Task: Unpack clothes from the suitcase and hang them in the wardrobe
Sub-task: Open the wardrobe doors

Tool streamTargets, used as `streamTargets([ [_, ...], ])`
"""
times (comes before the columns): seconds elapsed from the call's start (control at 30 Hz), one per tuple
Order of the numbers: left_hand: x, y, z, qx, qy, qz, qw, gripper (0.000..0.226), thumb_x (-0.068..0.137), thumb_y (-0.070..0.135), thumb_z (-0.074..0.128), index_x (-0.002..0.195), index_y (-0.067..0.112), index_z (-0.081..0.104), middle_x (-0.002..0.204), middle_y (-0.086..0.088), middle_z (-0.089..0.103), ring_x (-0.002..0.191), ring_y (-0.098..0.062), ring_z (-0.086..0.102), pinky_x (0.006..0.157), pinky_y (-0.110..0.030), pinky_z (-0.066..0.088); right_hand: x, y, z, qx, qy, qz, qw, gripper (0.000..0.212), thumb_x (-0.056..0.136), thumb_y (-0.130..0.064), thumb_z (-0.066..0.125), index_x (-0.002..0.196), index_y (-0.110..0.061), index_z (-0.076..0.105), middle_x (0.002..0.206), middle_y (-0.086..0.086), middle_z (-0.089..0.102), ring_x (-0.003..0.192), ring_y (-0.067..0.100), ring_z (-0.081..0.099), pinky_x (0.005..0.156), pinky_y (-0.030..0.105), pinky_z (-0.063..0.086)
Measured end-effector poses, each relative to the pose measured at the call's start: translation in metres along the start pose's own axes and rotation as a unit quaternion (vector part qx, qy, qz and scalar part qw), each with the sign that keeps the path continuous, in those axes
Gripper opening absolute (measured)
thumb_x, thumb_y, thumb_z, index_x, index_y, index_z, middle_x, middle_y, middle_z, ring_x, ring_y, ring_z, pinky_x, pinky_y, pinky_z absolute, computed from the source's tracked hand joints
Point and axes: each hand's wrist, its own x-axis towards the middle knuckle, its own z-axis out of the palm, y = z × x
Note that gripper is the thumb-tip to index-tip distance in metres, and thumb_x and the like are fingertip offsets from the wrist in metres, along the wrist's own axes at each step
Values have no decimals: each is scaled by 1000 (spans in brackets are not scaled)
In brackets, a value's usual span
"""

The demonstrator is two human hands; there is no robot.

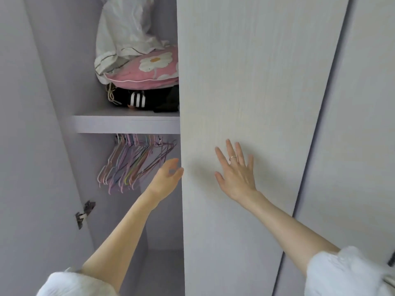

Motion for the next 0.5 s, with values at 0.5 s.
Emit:
streamTargets([
  [0.5,92,-17,45,-131,65,30,989,28,95,44,42,110,21,41,90,18,48,89,-7,48,80,-25,35,34,30,64,-62,50,71,994,90,81,-63,43,150,-19,6,159,6,-9,145,32,-10,104,72,14],
])
